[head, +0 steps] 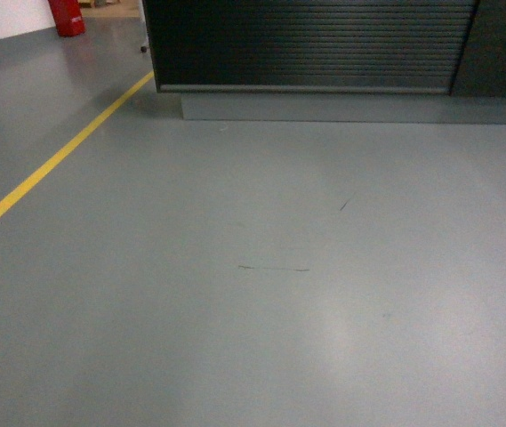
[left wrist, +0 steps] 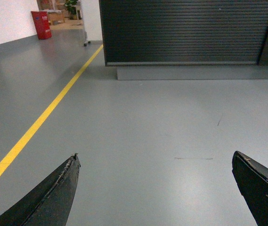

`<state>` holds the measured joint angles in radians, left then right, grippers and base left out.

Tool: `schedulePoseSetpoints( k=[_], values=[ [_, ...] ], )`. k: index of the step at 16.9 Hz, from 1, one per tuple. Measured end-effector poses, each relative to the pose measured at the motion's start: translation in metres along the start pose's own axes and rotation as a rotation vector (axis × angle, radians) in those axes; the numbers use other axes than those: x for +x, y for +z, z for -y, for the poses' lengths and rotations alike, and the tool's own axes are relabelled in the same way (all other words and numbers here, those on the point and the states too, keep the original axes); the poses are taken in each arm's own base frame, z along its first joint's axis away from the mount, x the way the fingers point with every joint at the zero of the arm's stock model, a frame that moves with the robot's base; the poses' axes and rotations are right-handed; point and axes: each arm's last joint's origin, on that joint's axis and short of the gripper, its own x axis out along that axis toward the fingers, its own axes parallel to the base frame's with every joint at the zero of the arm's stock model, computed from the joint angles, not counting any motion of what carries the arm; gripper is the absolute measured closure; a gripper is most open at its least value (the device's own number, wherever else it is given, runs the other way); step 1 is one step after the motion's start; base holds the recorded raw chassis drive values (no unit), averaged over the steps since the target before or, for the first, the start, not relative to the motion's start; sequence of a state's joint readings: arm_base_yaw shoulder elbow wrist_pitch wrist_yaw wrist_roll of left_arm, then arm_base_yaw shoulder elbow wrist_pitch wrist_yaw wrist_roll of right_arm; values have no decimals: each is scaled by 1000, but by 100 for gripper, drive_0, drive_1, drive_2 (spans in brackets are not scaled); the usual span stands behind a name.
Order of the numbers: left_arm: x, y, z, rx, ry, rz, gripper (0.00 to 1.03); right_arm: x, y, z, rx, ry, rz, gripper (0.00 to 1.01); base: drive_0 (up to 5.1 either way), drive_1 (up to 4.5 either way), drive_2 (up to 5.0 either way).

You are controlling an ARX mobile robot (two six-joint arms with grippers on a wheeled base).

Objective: Place dark red mango on scale at checkout

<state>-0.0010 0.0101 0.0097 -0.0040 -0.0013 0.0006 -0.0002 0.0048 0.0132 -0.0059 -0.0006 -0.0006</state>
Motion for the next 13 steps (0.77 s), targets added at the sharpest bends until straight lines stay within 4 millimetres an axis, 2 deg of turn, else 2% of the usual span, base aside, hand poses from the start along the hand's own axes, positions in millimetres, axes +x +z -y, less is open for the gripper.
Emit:
schedulePoseSetpoints(
  k=[13],
  values=[
    [0, 0, 0, 0, -1, 0, 5, 0, 0, 0, 0, 0, 3, 3, -3, 424, -431]
  ],
)
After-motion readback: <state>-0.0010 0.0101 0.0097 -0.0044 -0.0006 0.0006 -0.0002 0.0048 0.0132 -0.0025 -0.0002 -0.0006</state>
